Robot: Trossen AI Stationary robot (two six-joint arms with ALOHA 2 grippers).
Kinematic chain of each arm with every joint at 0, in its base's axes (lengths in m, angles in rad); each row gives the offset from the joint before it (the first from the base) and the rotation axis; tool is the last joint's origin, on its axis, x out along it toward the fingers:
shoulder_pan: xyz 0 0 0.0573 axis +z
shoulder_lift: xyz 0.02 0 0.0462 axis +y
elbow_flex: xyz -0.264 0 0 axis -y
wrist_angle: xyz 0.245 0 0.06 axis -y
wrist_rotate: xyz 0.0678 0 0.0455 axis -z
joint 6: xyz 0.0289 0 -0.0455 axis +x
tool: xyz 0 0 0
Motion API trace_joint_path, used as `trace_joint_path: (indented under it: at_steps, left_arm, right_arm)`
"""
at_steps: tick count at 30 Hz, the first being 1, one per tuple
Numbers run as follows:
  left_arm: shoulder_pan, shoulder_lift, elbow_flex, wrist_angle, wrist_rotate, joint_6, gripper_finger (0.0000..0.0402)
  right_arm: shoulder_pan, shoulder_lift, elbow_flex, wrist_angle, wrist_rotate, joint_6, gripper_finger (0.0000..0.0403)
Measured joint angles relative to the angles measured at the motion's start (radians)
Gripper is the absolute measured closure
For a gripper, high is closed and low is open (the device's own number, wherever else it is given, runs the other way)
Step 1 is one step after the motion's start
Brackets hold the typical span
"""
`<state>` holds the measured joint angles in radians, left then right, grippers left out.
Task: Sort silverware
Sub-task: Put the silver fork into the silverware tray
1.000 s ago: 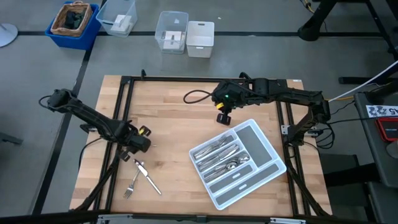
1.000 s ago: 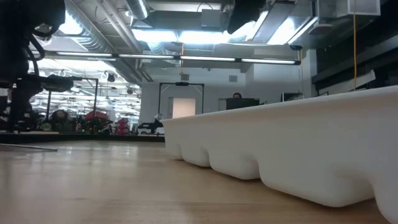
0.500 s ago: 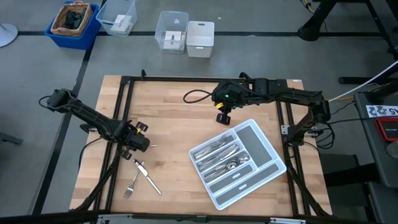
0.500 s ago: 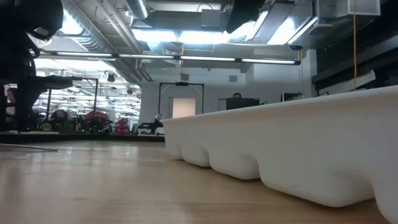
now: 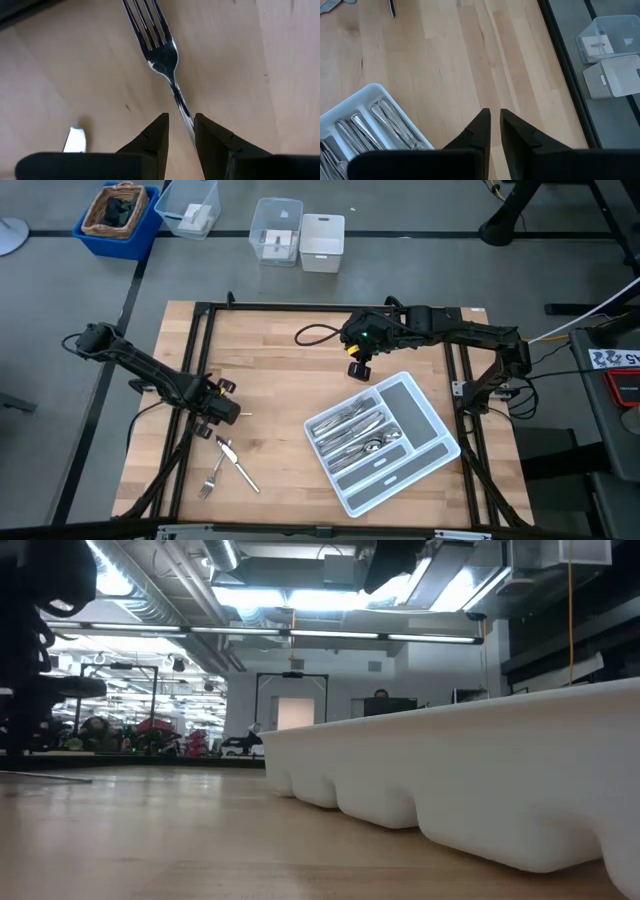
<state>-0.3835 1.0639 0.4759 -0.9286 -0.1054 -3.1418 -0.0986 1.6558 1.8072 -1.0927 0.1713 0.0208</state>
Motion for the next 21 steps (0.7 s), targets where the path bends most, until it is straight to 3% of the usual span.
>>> trace_joint_path:
  at_steps: [9, 15, 21]
  left_arm:
    - [0.0, 0.0, -0.047, 0.047, -0.005, 0.007, 0.0322]
    - [-0.001, -0.001, -0.059, 0.068, -0.055, 0.118, 0.0322]
    - [0.0, 0.006, -0.058, 0.056, -0.077, 0.081, 0.0322]
  right_arm:
    - [0.0, 0.0, 0.0, 0.0, 0.0, 0.0, 0.0356]
    - [0.0, 0.0, 0.0, 0.0, 0.0, 0.0, 0.0356]
    - [0.0, 0.0, 0.0, 0.0, 0.0, 0.0, 0.0356]
